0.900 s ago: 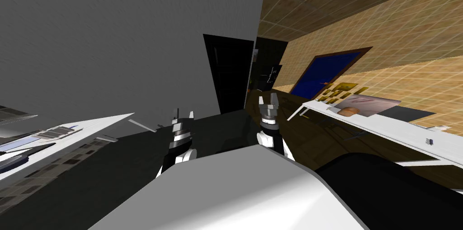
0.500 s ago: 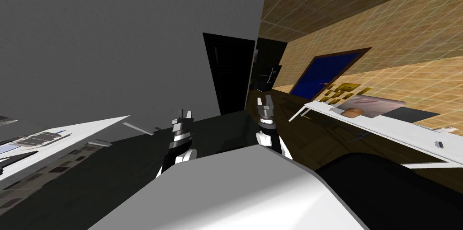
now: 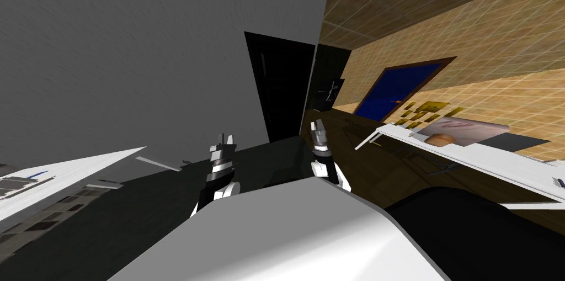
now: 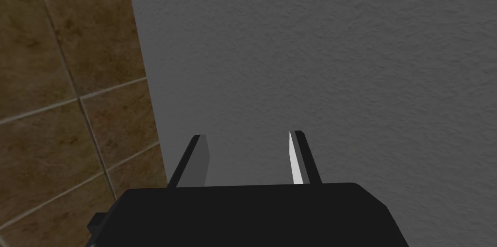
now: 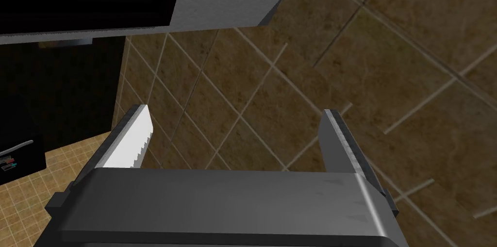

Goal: Pull the door open

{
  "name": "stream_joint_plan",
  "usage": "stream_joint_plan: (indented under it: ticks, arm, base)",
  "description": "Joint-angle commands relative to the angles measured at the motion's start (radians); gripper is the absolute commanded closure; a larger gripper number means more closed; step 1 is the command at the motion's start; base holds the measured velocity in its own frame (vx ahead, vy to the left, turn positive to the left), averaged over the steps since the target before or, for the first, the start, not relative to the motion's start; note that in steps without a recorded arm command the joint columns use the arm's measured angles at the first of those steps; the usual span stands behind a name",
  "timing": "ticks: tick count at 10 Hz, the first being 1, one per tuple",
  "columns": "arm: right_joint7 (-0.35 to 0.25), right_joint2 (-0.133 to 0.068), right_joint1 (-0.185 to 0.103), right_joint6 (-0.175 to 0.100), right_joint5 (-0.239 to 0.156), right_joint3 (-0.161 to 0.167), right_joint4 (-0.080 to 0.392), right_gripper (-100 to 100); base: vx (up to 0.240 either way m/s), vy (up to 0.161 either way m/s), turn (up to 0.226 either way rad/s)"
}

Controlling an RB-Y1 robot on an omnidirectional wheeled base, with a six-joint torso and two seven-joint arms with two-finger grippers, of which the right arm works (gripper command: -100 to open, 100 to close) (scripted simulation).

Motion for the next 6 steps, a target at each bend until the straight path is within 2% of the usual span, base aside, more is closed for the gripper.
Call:
stream_joint_plan:
  ticks: [1, 2, 6]
  arm:
    - [0.024, -0.006, -0.006, -0.009, 0.011, 0.002, 0.030, -100]
    - [0.046, -0.013, -0.016, -0.016, 0.021, 0.001, 0.063, -100]
    - [0.092, -0.026, -0.039, -0.031, 0.042, 0.000, 0.134, -100]
  base:
    - [0.123, 0.073, -0.031]
    - [0.121, 0.087, -0.034]
    - [0.108, 0.072, -0.026]
